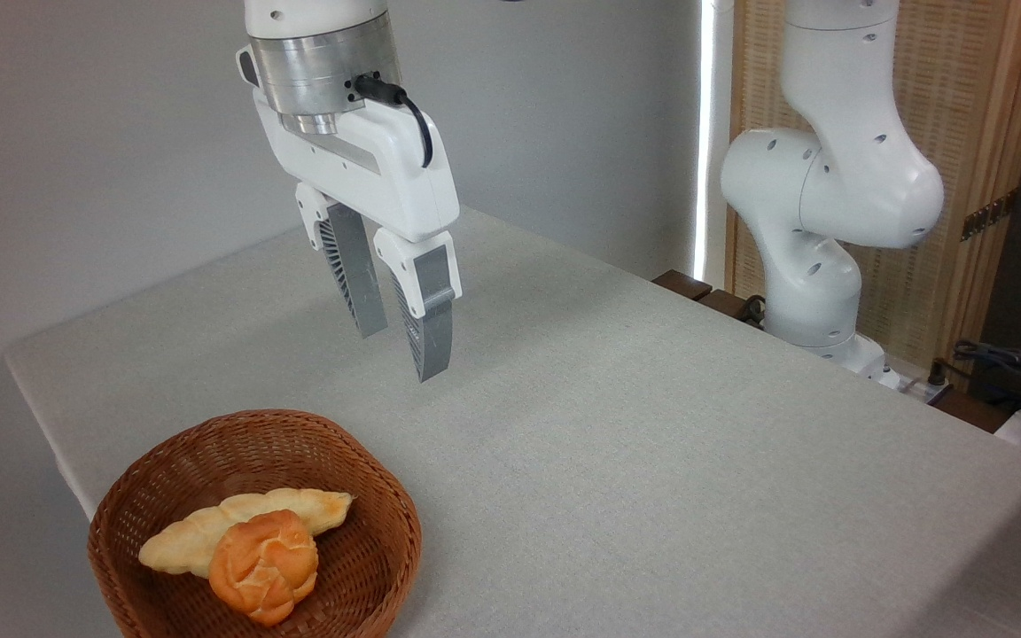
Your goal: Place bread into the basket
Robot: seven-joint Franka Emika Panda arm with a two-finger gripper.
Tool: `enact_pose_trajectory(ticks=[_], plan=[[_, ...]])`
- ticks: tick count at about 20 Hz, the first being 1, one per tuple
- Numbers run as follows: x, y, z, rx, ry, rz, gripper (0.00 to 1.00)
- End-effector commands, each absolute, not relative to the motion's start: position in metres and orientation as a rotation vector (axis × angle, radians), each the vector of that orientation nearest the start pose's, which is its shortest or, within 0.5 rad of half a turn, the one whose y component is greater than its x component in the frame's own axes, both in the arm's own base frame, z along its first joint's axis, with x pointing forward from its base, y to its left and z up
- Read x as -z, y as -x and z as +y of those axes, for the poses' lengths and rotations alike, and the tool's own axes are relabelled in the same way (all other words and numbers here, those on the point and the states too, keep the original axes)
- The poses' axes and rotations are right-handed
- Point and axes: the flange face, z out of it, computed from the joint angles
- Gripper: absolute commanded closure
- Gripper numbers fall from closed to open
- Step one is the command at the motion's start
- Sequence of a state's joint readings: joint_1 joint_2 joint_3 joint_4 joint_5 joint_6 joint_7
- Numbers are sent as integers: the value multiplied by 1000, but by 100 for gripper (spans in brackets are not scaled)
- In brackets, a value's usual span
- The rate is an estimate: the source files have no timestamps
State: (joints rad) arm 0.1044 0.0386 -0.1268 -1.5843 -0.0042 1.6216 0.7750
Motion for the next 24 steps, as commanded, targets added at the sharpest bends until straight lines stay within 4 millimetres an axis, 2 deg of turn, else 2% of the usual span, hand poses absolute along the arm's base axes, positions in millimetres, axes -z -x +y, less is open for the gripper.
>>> enact_pose_trajectory(ticks=[1,24], plan=[[-606,-571,-10,-5,2926,1201,0],[-606,-568,-9,-36,2915,1215,0]])
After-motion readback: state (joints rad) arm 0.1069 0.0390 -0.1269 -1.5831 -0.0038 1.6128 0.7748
